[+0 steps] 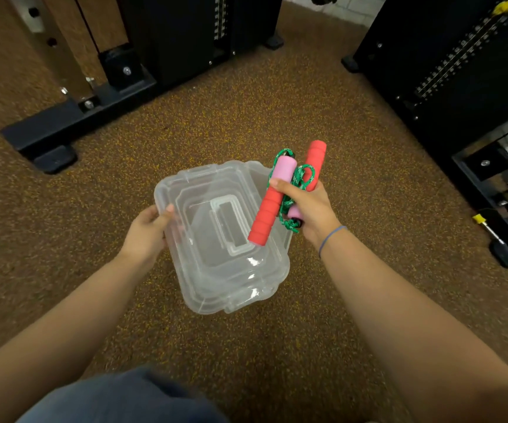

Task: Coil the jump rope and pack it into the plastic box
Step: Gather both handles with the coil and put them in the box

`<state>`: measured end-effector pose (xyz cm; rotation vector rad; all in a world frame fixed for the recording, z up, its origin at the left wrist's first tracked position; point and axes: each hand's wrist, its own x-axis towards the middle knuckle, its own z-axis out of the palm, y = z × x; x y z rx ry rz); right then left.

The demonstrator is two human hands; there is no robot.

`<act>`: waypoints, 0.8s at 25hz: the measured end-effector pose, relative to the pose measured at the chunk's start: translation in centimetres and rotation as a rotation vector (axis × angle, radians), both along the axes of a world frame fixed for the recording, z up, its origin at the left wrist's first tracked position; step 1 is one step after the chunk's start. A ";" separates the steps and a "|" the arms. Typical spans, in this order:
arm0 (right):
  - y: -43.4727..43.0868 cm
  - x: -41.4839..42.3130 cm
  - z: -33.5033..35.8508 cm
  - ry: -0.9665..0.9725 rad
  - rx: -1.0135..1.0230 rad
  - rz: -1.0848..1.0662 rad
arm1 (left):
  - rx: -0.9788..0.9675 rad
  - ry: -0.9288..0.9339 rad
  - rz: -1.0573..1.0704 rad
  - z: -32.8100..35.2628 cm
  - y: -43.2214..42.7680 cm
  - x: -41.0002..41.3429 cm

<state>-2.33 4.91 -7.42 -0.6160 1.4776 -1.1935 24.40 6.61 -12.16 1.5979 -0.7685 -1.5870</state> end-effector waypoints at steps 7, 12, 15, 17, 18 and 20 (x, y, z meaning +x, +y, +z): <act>-1.8 1.0 -2.1 0.000 0.041 -0.068 | -0.076 0.045 0.067 3.8 -1.1 5.7; -1.0 5.1 -4.2 0.208 0.090 -0.041 | -0.126 -0.064 0.033 5.3 -0.2 8.5; 0.5 7.7 -6.8 0.283 0.242 -0.044 | -0.099 -0.083 0.048 5.2 0.0 9.0; 1.0 9.0 -8.4 0.255 0.318 -0.041 | -0.093 -0.098 0.057 5.0 0.0 9.0; 1.0 9.2 -9.1 0.241 0.348 -0.047 | -0.093 -0.100 0.054 5.0 0.2 8.9; 0.6 9.1 -10.1 0.236 0.413 -0.041 | -0.090 -0.118 0.056 4.6 0.4 9.1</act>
